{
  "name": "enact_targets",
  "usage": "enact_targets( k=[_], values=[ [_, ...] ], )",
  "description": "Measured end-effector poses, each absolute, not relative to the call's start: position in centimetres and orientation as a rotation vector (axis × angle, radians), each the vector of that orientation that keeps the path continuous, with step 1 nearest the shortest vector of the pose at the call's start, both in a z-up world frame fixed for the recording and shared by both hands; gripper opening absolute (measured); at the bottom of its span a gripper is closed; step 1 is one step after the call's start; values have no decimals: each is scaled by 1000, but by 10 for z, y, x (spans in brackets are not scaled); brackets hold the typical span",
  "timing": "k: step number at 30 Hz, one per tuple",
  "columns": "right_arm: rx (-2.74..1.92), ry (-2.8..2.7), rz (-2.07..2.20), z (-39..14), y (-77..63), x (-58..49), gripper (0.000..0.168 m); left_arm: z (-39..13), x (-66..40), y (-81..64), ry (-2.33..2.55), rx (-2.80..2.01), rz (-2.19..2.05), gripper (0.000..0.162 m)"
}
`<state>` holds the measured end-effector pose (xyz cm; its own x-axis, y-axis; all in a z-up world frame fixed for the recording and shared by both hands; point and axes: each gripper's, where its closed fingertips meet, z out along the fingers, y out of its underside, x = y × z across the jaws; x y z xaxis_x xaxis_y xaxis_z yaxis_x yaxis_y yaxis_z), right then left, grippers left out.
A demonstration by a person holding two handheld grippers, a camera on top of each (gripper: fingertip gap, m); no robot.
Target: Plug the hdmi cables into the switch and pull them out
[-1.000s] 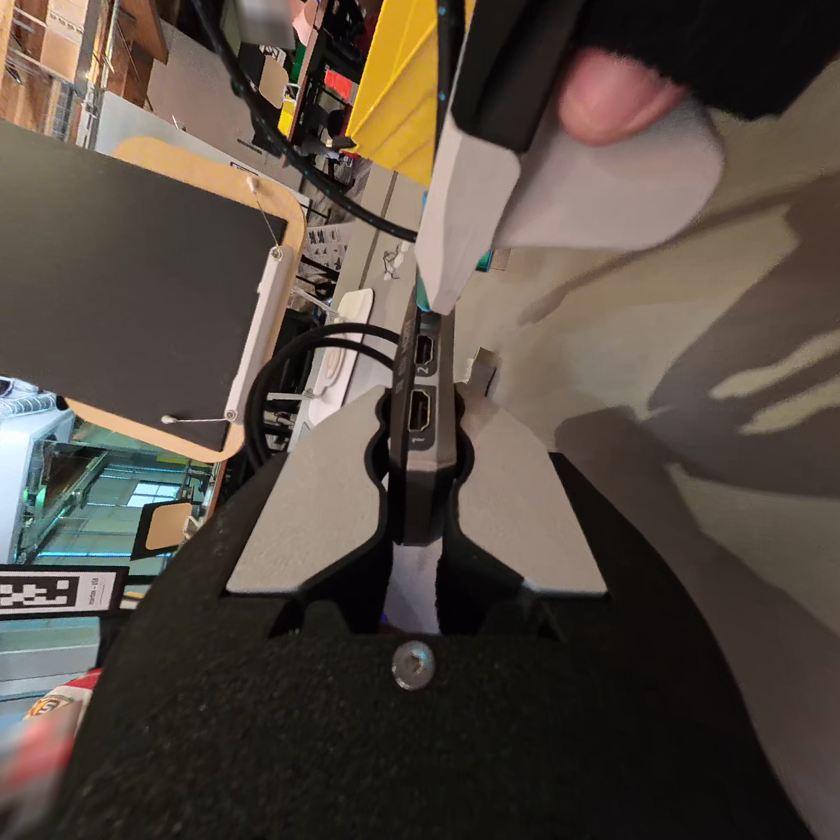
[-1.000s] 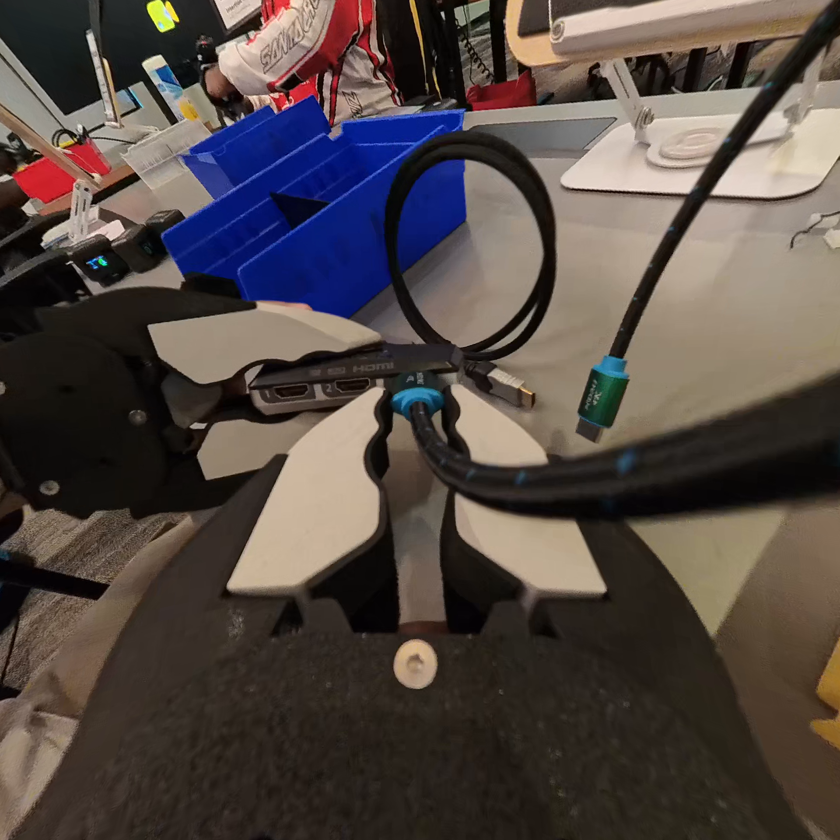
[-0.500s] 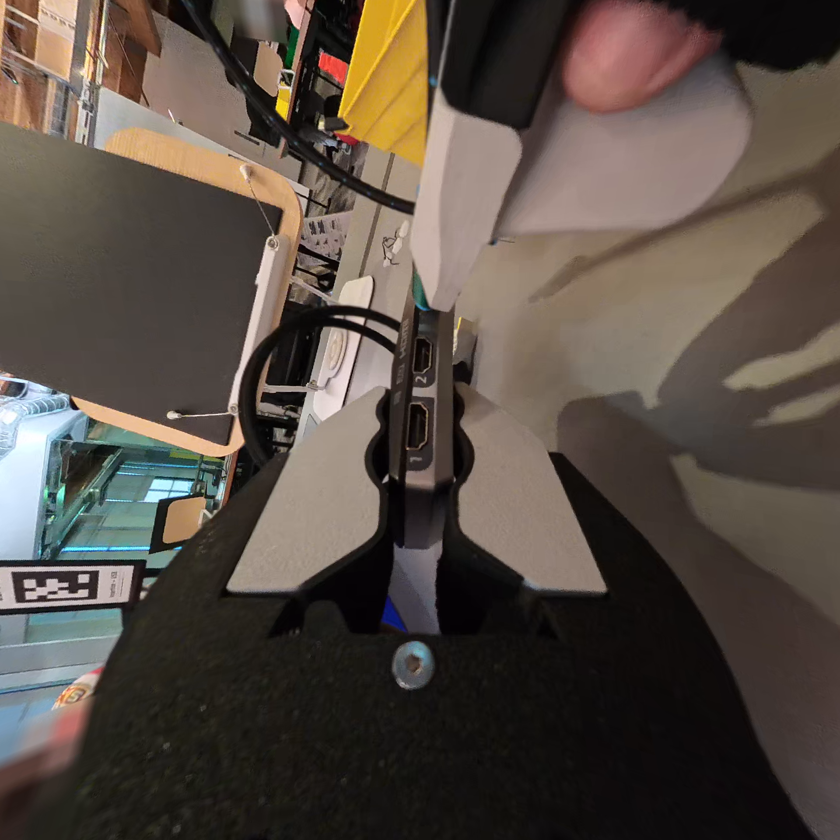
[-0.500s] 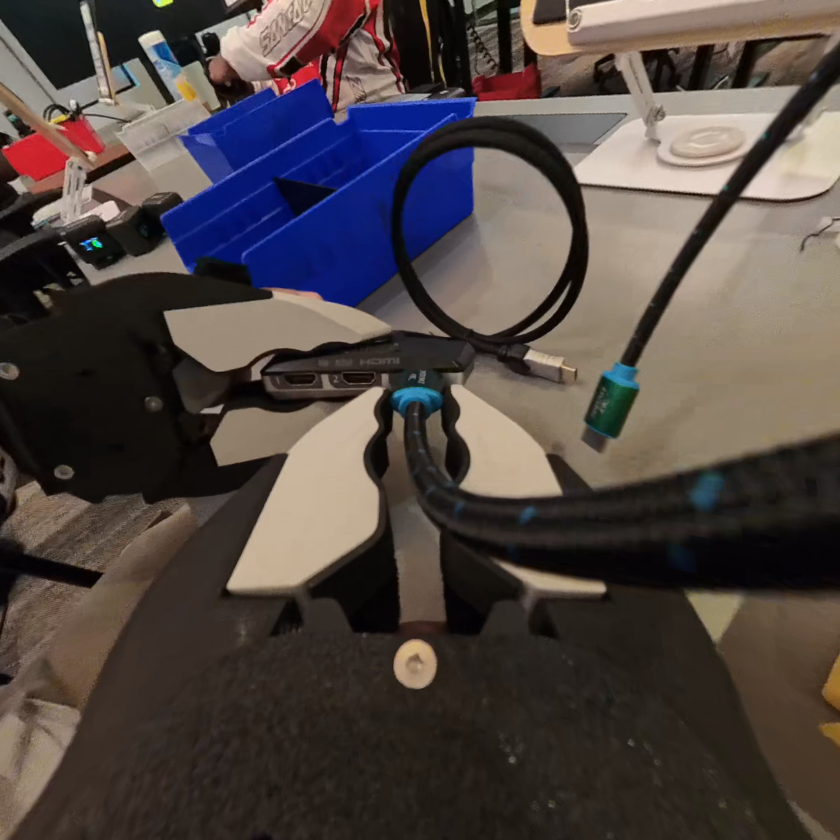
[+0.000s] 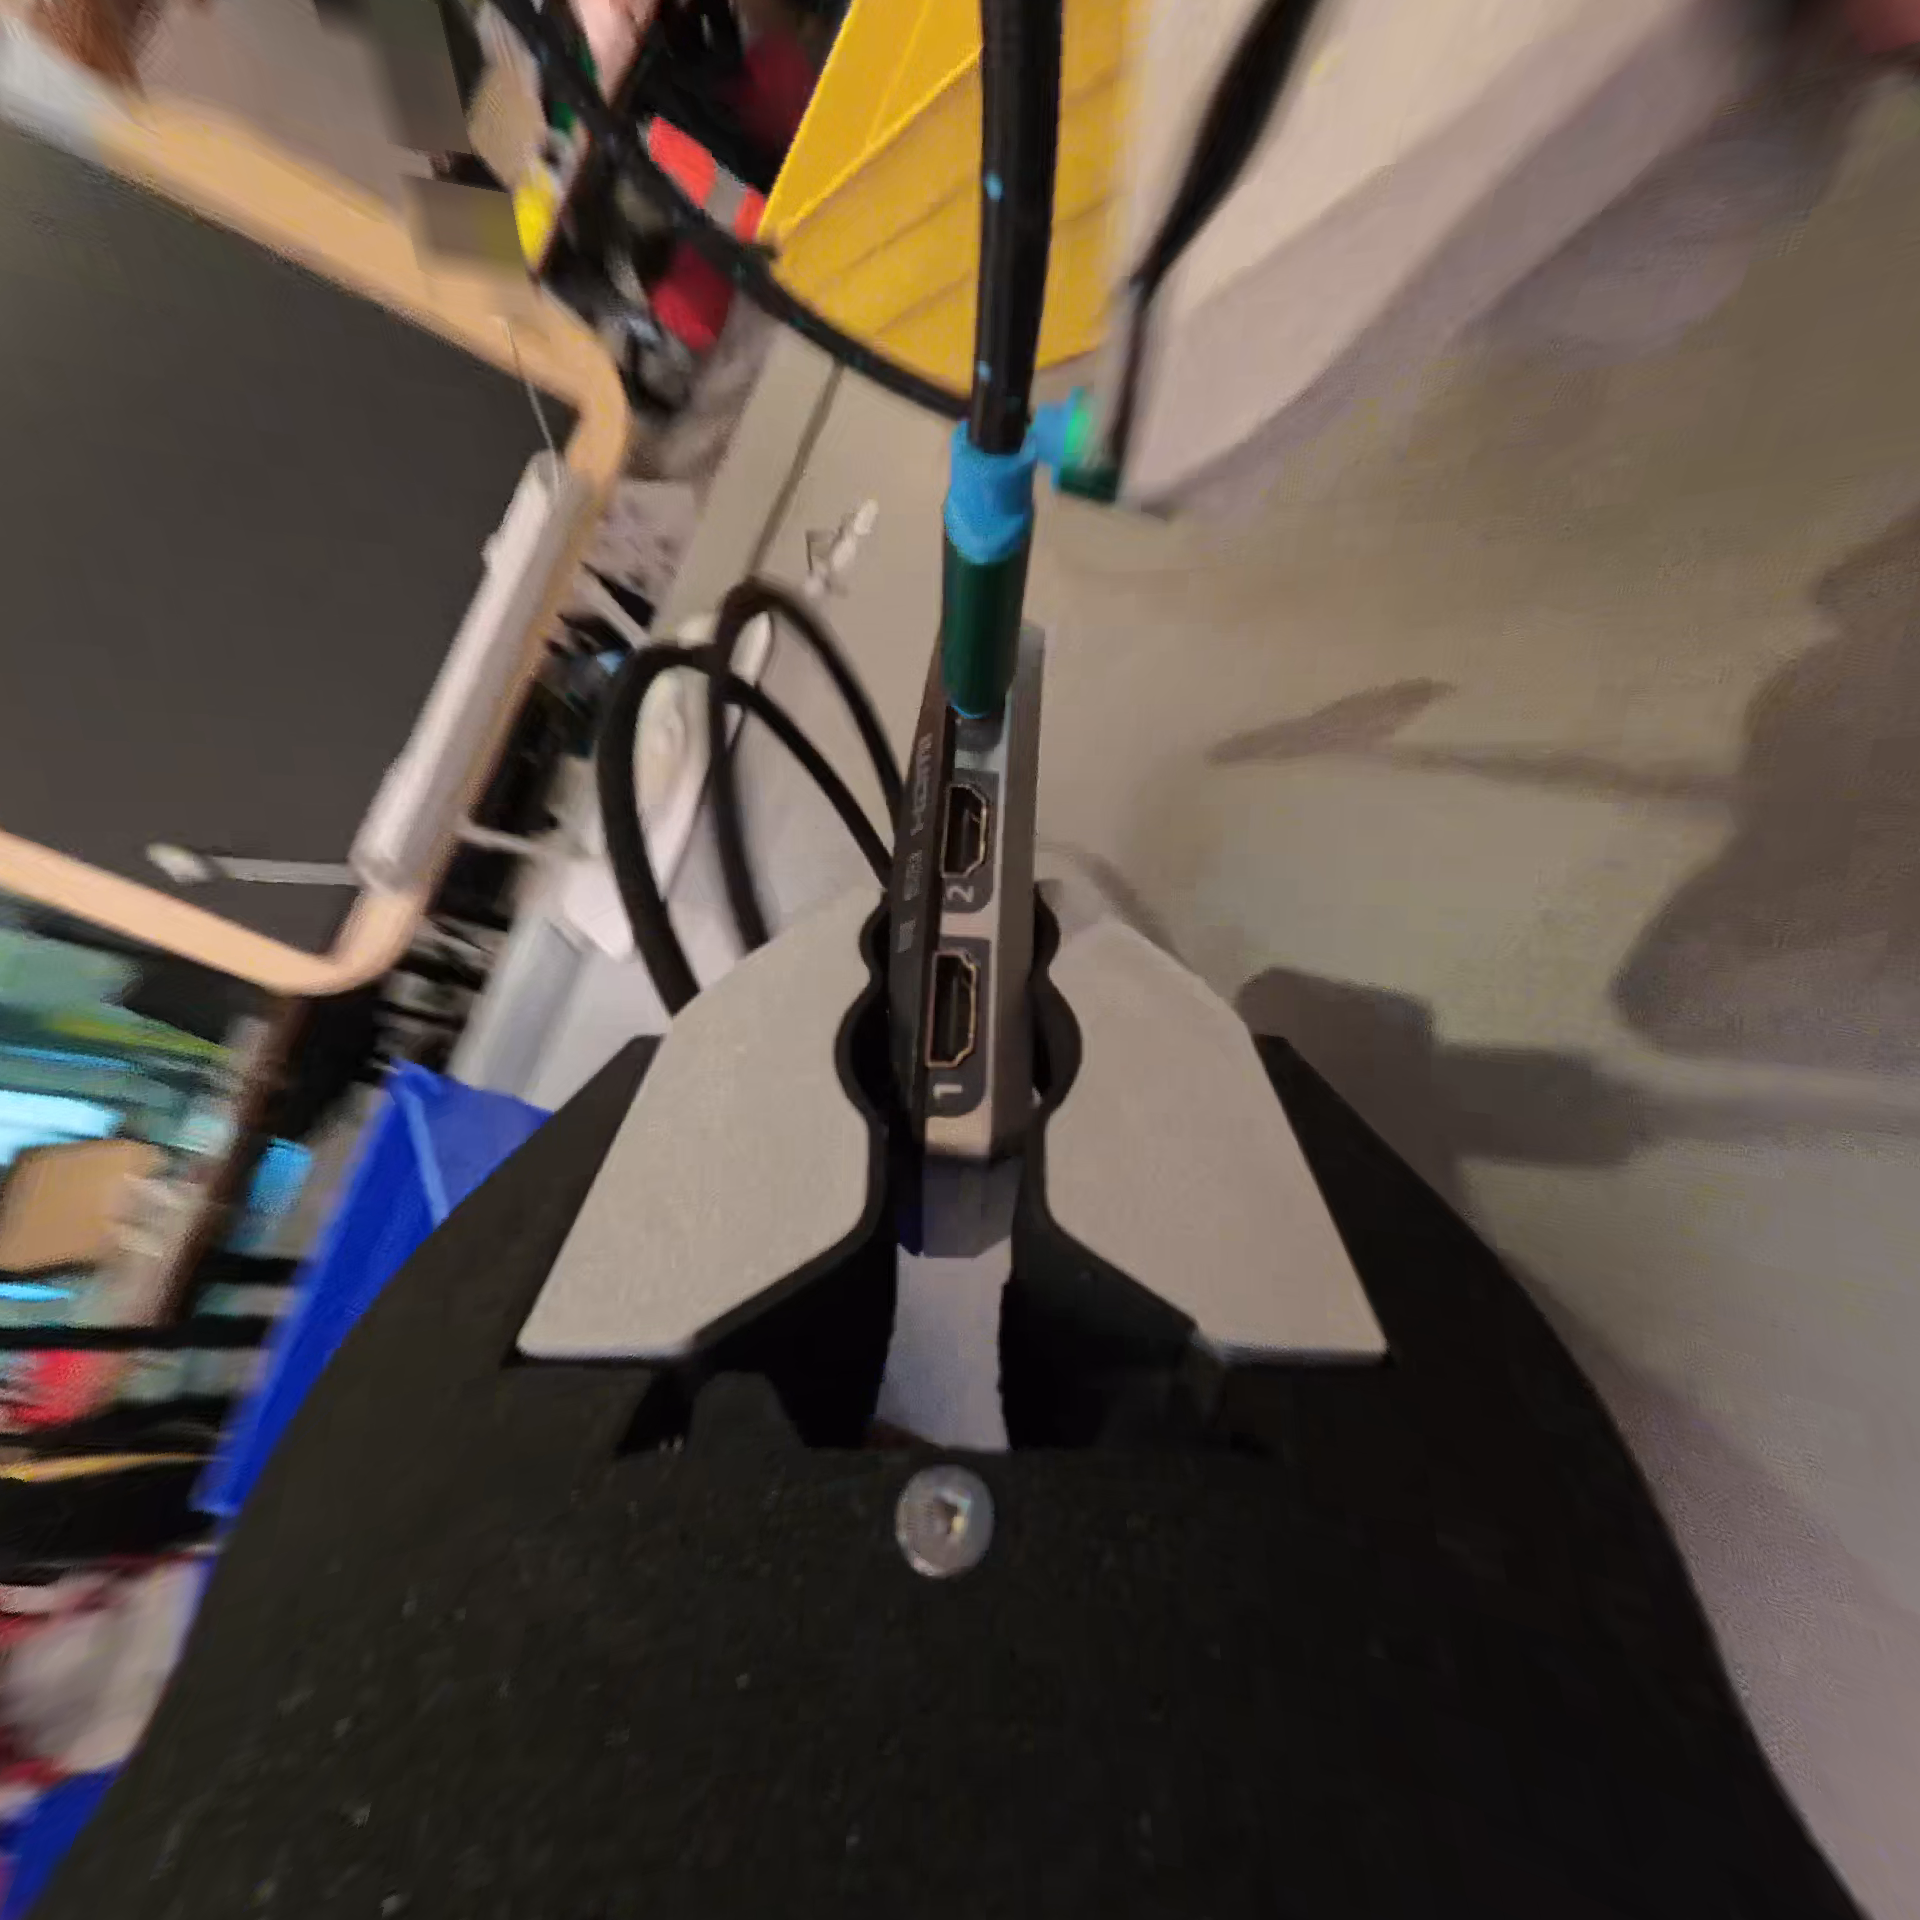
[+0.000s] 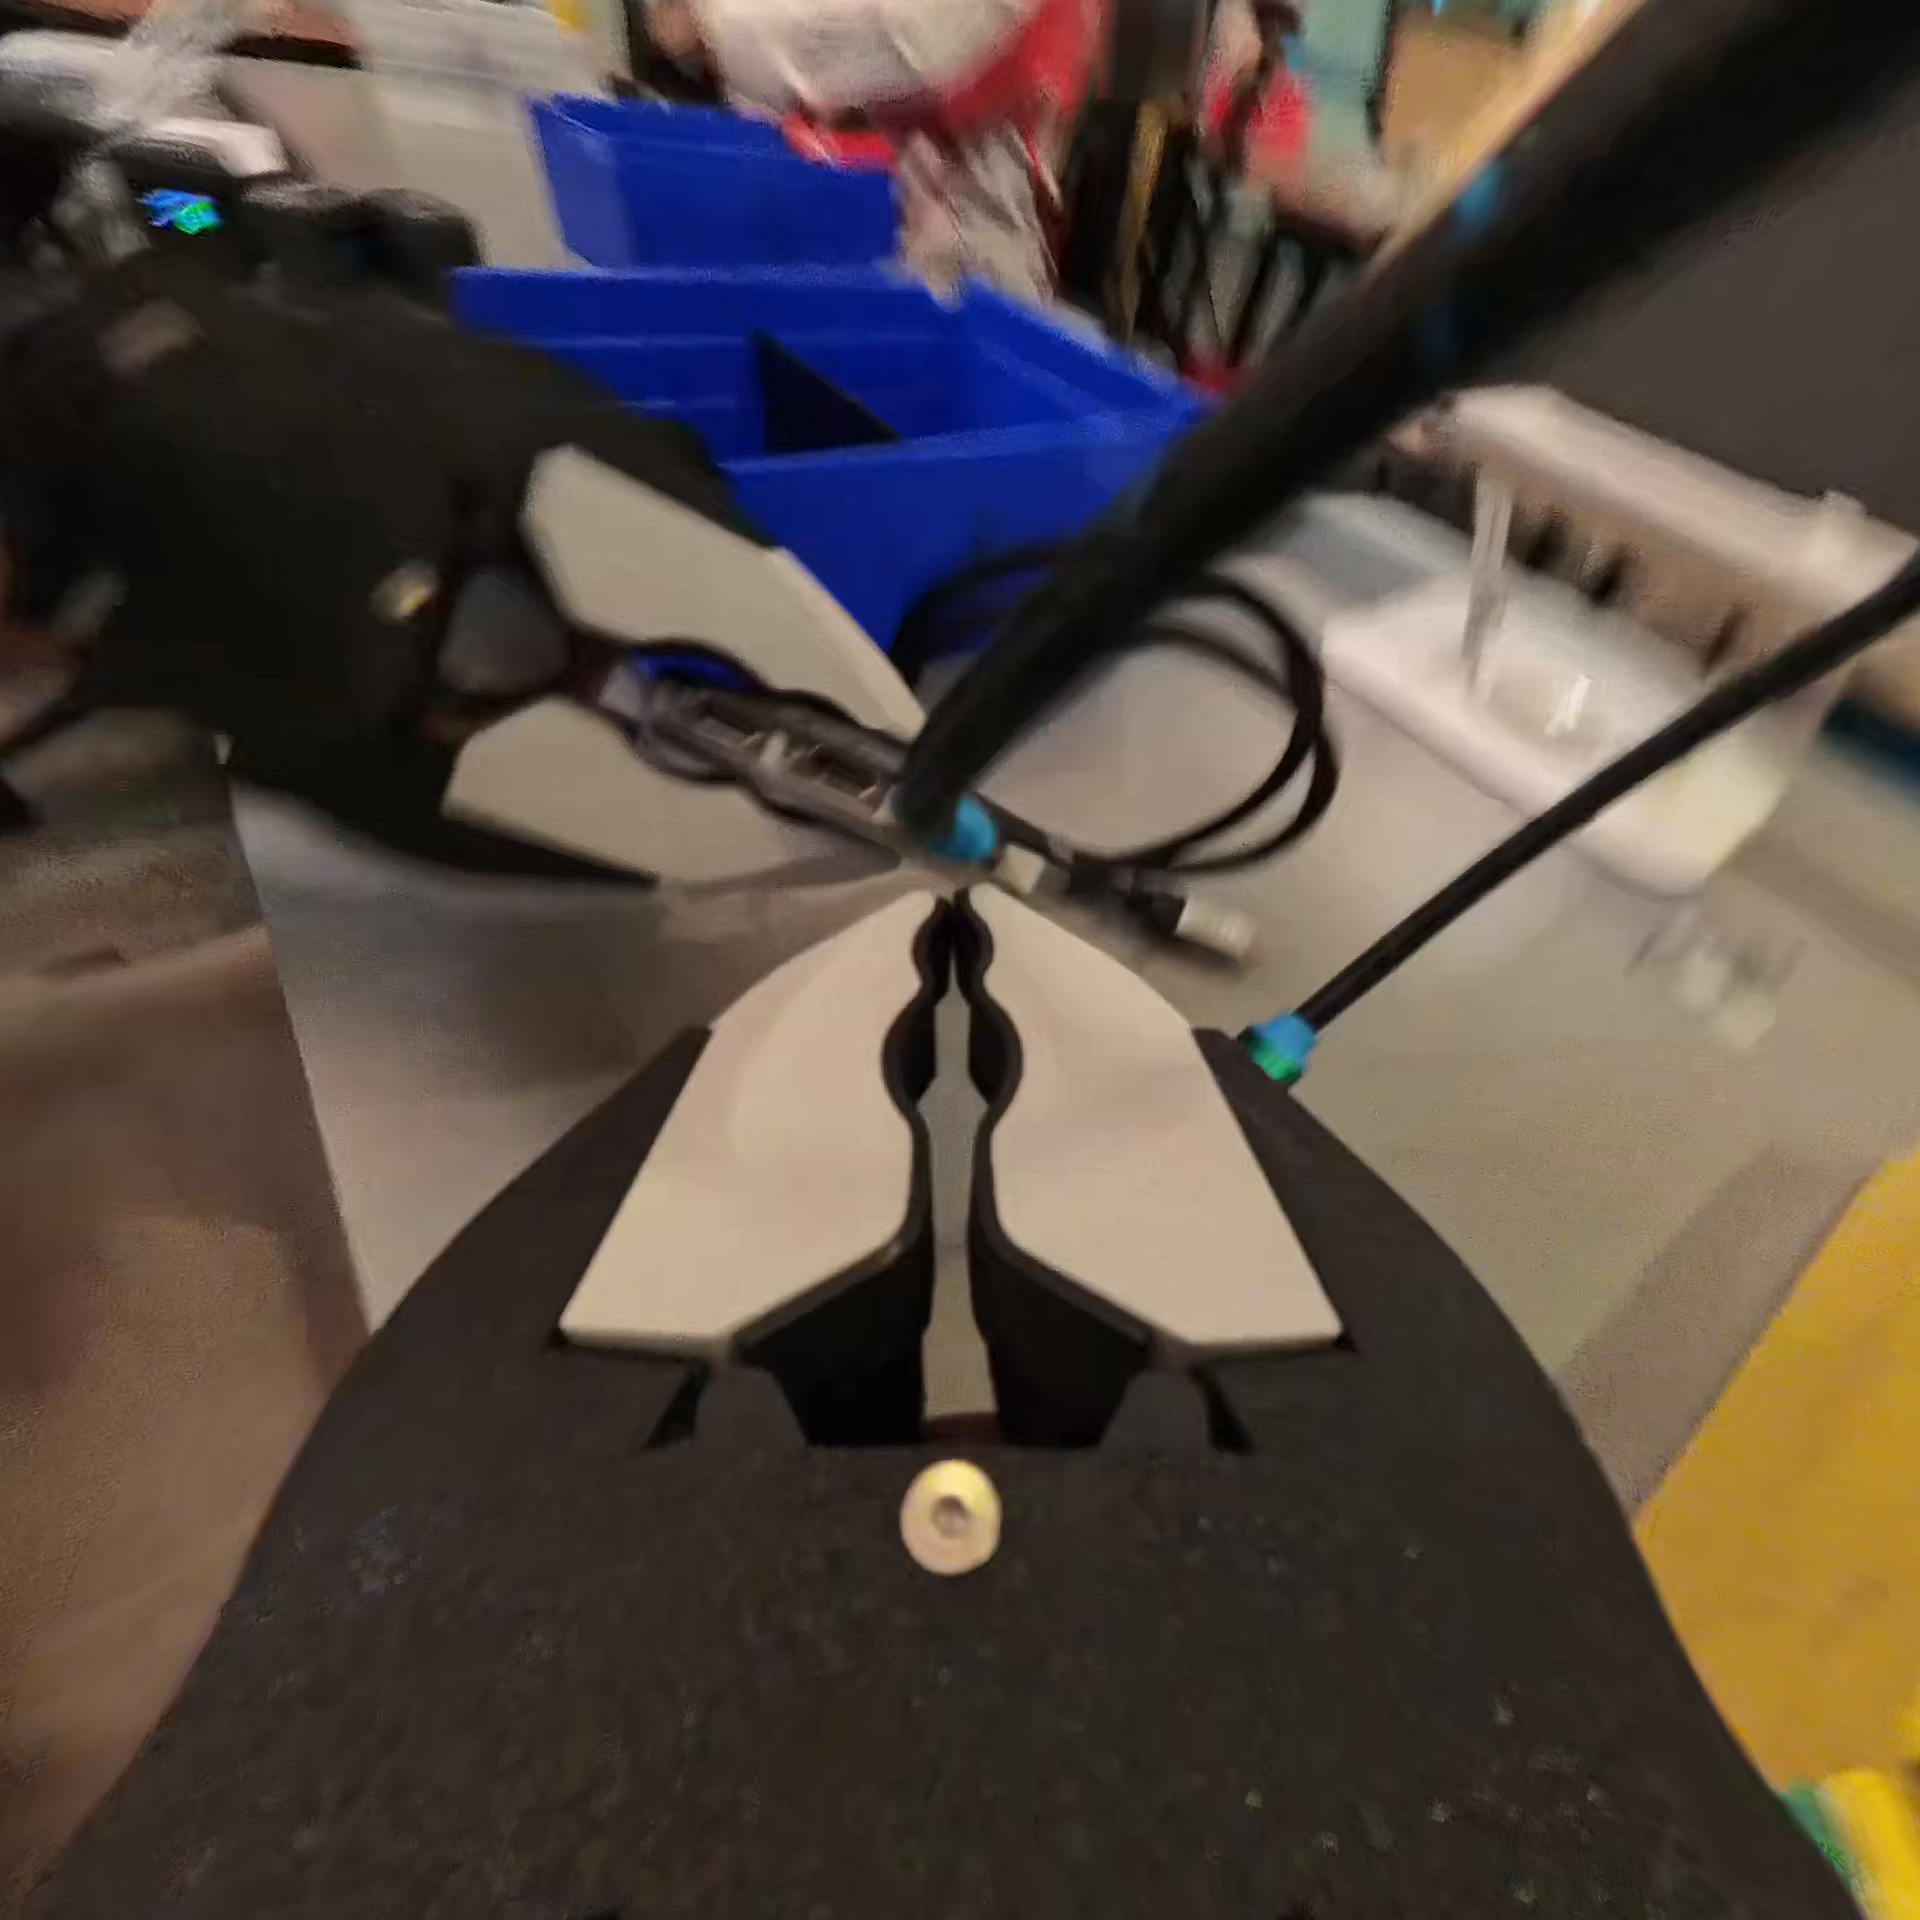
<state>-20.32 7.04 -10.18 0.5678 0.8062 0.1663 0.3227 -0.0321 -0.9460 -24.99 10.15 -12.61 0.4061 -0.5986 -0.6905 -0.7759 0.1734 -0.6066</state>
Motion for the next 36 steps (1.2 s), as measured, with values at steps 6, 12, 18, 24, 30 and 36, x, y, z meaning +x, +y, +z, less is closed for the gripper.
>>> enact_targets(
  k=[6,12,18,24,30,36],
  values=[
    [-1543,-1257,442,-116,64,-199,22,-114,-247,73,1367,-1375,-153,22],
    [-1303,-1502,473,-114,53,-218,35,-123,-240,54,1497,-1188,-131,22],
    [-1110,-1657,370,-122,44,-240,24,-124,-234,50,1516,-1146,-166,23],
    [-1121,-1629,156,-121,66,-239,20,-128,-261,75,1263,-1552,-239,33],
    [-1281,-1532,-161,-124,109,-227,20,-99,-265,47,775,-1772,-515,32],
    [-1256,-1522,-154,-120,95,-255,20,-102,-246,51,739,-1756,-392,40]
  ],
)
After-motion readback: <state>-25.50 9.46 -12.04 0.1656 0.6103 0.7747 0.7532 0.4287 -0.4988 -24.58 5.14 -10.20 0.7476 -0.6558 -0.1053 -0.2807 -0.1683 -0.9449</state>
